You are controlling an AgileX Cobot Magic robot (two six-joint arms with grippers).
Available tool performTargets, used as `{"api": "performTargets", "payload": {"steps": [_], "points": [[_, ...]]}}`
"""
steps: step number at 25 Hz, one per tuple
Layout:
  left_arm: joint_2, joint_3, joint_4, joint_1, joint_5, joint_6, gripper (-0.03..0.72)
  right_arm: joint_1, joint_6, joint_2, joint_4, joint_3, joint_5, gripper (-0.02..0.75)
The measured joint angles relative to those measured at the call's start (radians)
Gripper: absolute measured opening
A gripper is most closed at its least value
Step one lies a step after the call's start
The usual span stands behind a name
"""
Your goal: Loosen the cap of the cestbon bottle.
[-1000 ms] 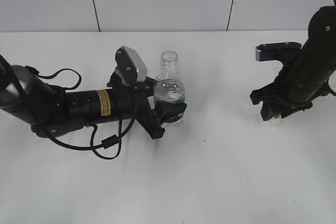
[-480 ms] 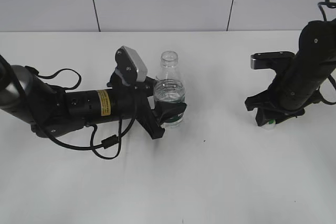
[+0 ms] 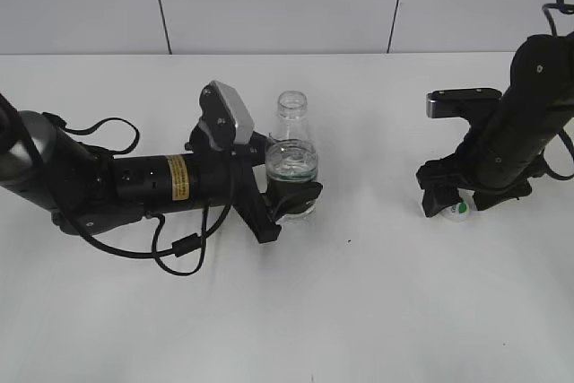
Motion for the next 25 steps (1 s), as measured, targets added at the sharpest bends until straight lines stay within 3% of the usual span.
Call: {"api": "performTargets", "payload": {"steps": [3, 12, 25], "points": [[0.000, 0.000, 0.002, 0.000, -0.011, 0.000, 0.565, 0.000, 0.000, -0.001, 0.000, 0.000, 0.000, 0.599], [0.000, 0.042, 0.012, 0.029, -0.014, 0.000, 0.581, 0.000, -0.001, -0.073, 0.004, 0.000, 0.005, 0.594], [-0.124, 0.194, 0.073, 0.240, -0.013, 0.000, 0.581, 0.000, -0.020, -0.177, 0.005, 0.000, 0.012, 0.592]]}}
